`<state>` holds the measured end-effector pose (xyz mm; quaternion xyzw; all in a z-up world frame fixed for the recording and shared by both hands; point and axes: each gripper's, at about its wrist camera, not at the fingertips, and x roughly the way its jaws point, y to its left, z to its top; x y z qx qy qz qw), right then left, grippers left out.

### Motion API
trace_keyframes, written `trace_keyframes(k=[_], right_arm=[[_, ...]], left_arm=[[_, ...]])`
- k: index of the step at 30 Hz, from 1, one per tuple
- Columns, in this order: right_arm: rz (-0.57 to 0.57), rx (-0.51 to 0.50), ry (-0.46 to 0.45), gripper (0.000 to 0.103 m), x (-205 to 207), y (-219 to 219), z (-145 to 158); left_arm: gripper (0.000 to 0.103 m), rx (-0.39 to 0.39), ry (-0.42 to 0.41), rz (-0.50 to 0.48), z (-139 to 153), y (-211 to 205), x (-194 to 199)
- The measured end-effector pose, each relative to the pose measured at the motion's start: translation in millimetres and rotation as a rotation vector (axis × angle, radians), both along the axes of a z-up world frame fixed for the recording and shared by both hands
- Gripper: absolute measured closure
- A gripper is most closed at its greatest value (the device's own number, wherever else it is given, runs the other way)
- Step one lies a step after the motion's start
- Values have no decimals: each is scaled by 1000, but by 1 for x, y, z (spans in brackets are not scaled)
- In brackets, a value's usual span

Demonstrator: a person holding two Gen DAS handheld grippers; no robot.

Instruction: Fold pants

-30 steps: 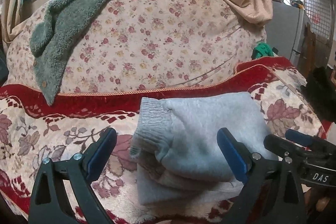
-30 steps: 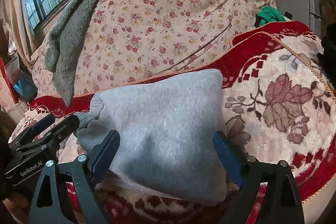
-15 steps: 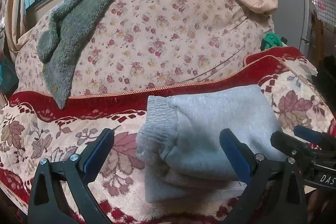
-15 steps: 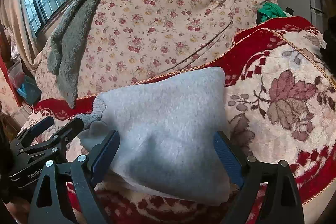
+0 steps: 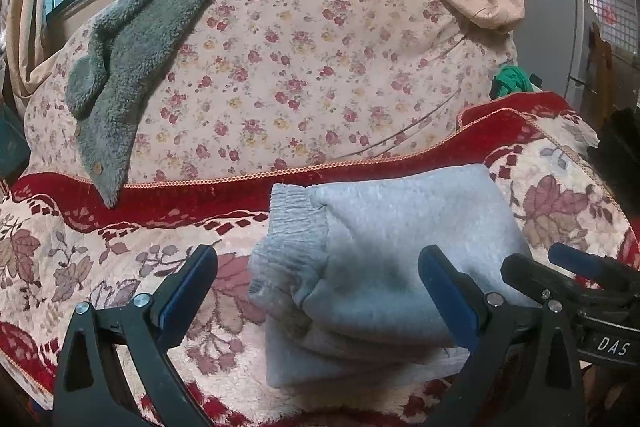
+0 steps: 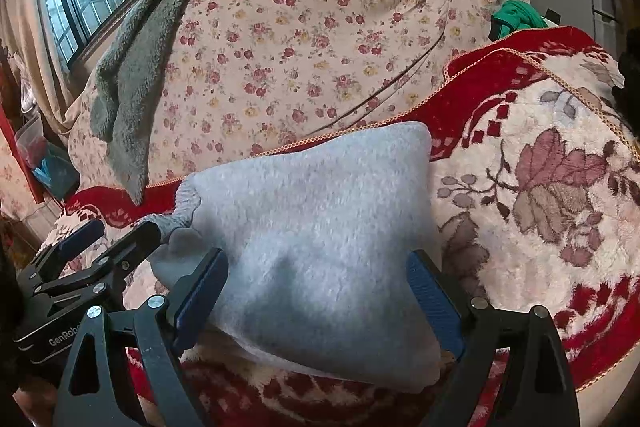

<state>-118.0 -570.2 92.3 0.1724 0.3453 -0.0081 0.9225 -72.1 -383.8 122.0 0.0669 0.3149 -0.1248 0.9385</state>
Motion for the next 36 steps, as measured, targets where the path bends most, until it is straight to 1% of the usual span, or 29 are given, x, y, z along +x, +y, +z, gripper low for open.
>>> trace_keyframes(k=[15, 28, 36], right_arm=[[-7, 5, 15, 9, 0, 4, -2], [-22, 8, 25, 9, -1, -3, -5], [-30, 8, 39, 9, 0, -4, -7]], left_arm=[[3, -8, 16, -10, -1, -3, 0], [3, -7, 21, -10, -3, -3, 2], [3, -4, -33, -42, -2, -4, -1]])
